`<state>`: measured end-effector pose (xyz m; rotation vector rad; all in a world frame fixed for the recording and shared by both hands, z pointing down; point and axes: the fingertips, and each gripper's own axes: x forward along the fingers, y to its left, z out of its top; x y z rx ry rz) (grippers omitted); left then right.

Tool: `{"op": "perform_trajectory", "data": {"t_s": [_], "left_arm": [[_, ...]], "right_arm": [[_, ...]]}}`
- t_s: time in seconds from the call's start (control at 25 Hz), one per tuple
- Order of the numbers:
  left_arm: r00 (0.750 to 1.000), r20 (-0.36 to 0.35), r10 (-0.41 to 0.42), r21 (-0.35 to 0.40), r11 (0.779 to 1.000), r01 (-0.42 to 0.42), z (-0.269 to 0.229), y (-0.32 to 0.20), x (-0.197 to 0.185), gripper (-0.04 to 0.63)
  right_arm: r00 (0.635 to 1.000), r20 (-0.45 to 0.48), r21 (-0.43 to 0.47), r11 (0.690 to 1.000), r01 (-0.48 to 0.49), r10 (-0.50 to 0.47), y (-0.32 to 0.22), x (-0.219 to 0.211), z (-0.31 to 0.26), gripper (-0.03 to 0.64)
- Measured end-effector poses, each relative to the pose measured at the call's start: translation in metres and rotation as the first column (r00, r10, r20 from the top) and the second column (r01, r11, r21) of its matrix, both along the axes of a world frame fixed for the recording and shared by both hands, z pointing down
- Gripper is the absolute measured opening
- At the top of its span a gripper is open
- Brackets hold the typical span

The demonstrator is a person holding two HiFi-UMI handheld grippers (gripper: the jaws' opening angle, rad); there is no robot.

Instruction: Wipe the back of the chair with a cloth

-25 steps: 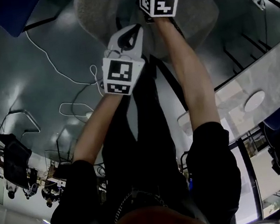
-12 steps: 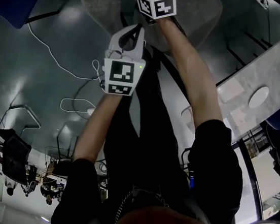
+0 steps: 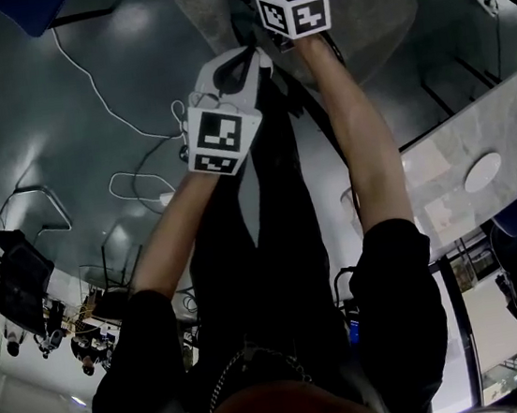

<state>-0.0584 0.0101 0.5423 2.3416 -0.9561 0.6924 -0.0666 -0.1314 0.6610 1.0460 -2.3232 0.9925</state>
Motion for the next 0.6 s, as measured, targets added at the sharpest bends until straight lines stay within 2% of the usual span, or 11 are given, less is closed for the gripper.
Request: {"op": "perform_trajectory", "data": {"t_s": [0.6], "left_arm": [[1.0,0.013,0.016,-0.001,1.0,-0.016,0.004,0.037,-0.017,0.005]], "right_arm": [[0.997,0.052,-0.041,0.997,0.062,-0.06,0.063,-0.019,0.004,0.127]]}}
